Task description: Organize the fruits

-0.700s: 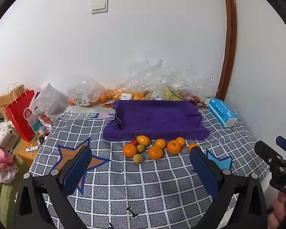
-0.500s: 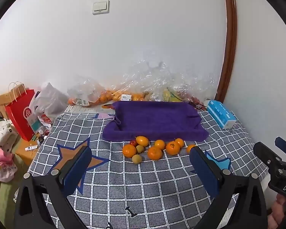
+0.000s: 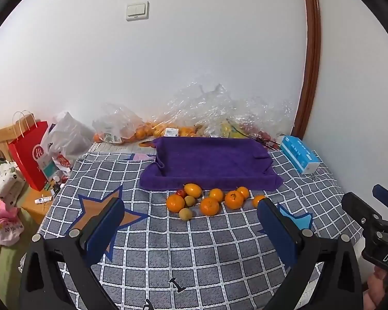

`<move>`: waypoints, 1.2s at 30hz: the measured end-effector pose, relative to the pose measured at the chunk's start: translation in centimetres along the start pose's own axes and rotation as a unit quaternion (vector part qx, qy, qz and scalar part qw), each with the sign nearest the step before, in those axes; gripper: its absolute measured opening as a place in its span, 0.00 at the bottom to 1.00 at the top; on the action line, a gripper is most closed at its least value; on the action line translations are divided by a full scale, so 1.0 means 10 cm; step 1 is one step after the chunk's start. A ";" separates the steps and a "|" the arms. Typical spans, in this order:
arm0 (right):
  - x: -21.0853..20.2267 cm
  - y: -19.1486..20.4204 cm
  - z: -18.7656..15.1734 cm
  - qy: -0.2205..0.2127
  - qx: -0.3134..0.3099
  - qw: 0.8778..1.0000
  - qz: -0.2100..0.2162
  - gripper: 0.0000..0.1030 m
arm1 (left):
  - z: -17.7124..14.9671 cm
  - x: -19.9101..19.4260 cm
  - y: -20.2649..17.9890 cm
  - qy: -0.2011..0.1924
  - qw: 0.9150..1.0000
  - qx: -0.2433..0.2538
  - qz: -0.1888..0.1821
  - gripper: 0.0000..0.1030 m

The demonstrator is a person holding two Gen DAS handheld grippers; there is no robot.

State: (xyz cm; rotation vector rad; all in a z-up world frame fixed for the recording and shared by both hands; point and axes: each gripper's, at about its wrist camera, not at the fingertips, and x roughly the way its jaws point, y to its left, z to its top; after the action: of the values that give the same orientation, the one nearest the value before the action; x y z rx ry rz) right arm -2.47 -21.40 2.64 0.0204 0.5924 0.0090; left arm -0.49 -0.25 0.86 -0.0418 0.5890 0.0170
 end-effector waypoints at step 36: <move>-0.05 0.04 0.00 -0.005 -0.002 1.000 0.007 1.00 | -0.08 -0.03 0.06 -0.003 1.000 0.002 0.005 1.00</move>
State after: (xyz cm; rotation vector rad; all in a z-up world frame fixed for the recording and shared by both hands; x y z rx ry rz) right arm -2.89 -20.99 2.97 0.0207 0.5812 0.0232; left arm -1.21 0.33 0.40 -0.0345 0.5832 0.0250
